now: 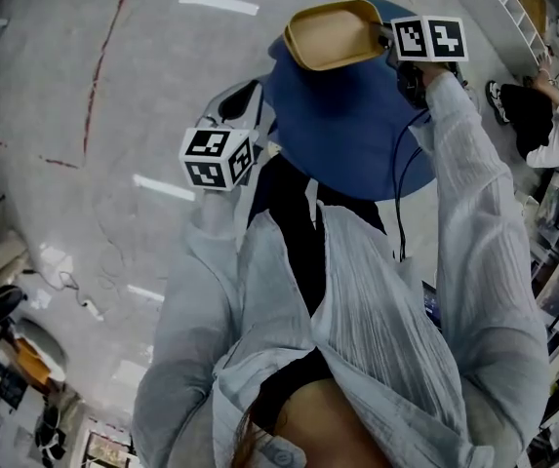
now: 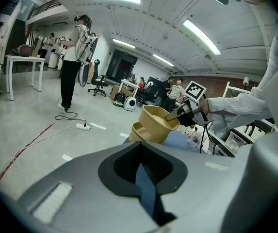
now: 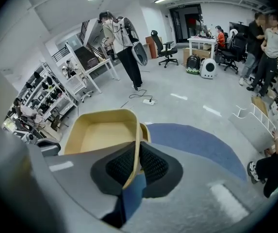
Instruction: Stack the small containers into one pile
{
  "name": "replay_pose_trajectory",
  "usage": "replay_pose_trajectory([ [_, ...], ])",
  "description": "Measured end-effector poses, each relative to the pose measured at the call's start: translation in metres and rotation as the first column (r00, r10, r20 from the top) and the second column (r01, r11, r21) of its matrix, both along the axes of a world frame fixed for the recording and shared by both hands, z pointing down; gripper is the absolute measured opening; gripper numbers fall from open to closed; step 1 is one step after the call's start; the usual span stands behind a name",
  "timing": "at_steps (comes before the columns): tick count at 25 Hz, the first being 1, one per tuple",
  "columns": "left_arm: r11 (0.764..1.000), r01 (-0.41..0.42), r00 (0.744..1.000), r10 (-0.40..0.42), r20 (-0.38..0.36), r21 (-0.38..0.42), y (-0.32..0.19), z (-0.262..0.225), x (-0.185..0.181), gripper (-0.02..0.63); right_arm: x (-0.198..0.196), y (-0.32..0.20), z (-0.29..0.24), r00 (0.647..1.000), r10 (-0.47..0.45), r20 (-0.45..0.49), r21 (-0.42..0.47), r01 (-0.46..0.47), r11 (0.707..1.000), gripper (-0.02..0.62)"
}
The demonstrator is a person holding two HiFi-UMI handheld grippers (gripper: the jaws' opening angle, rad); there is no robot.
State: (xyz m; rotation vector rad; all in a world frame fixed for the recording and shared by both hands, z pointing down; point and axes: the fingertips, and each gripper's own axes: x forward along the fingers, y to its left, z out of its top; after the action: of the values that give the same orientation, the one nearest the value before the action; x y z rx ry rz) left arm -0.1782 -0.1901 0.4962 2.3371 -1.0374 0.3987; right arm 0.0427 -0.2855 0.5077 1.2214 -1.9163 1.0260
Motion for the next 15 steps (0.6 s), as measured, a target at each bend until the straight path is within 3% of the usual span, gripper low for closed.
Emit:
replay_pose_trajectory([
  [15, 0.997, 0.066, 0.998, -0.066, 0.001, -0.048, -0.003, 0.021, -0.023, 0.015, -0.007, -0.010, 0.028, 0.997, -0.064, -0.047, -0.033, 0.063, 0.997, 0.011],
])
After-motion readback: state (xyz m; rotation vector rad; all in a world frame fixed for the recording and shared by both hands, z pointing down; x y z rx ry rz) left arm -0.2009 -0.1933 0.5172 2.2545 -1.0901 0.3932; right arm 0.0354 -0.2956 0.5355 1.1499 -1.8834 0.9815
